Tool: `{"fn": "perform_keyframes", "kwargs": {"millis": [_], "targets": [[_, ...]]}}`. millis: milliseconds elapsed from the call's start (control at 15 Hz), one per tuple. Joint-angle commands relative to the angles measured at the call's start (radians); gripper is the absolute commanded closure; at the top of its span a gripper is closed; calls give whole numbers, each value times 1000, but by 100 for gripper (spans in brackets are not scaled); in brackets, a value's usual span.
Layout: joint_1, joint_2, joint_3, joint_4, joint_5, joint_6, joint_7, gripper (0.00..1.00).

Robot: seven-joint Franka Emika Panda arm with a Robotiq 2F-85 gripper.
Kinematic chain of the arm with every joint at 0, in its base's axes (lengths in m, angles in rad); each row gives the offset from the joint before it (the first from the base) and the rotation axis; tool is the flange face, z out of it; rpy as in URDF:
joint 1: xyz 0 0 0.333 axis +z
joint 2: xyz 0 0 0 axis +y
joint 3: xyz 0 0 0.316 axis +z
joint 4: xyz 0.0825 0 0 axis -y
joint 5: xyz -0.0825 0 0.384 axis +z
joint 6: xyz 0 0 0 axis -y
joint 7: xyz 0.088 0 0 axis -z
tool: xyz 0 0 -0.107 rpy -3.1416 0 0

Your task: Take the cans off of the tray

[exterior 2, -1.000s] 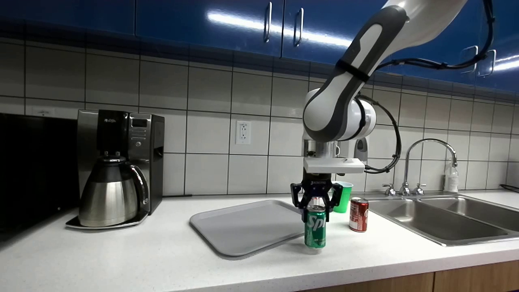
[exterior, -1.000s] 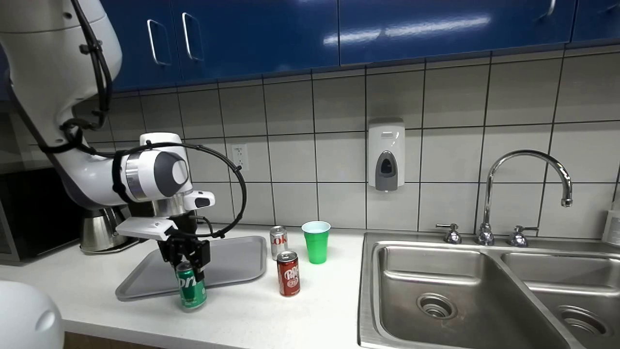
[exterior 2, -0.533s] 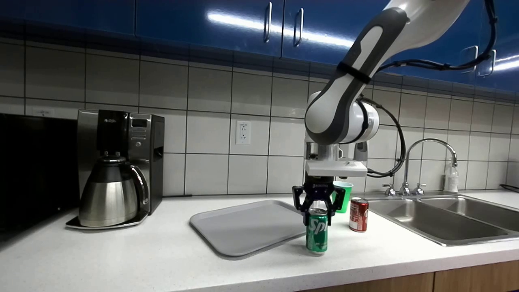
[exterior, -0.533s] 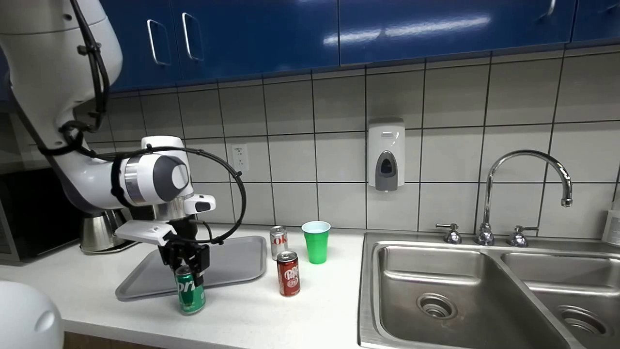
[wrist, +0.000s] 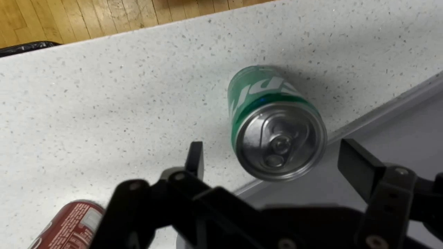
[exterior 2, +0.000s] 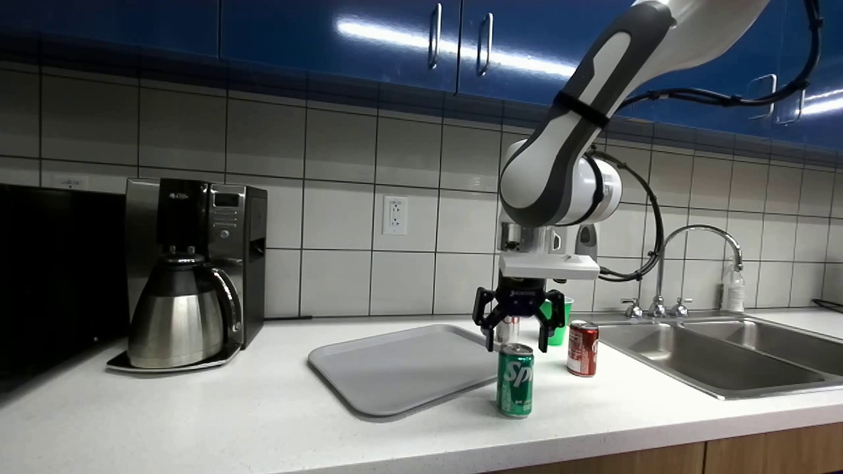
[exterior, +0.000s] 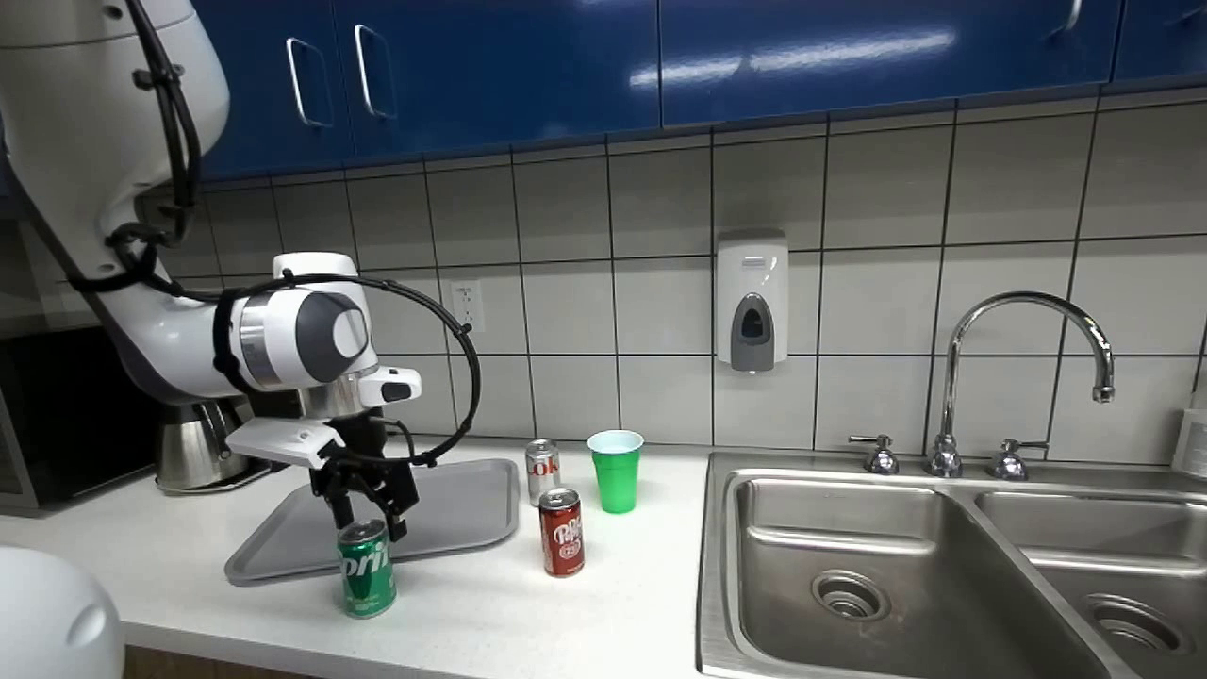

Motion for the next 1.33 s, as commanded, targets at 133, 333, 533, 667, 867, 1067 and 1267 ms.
{"fn": "perform_keyframes", "kwargs": {"millis": [133, 333, 533, 667, 867, 1067, 1267], "targets": [[-27, -123, 19, -55, -26, 9, 43, 0], [-33, -177, 31, -67, -30, -9, 50, 0], [-44, -225, 44, -79, -33, -24, 45, 0], [-59, -264, 59, -93, -52, -27, 67, 0], [-79, -321, 81, -115, -56, -33, 83, 0], [-84, -283, 85, -89, -13, -13, 42, 0], [-93, -322, 95, -108, -11, -18, 52, 0]]}}
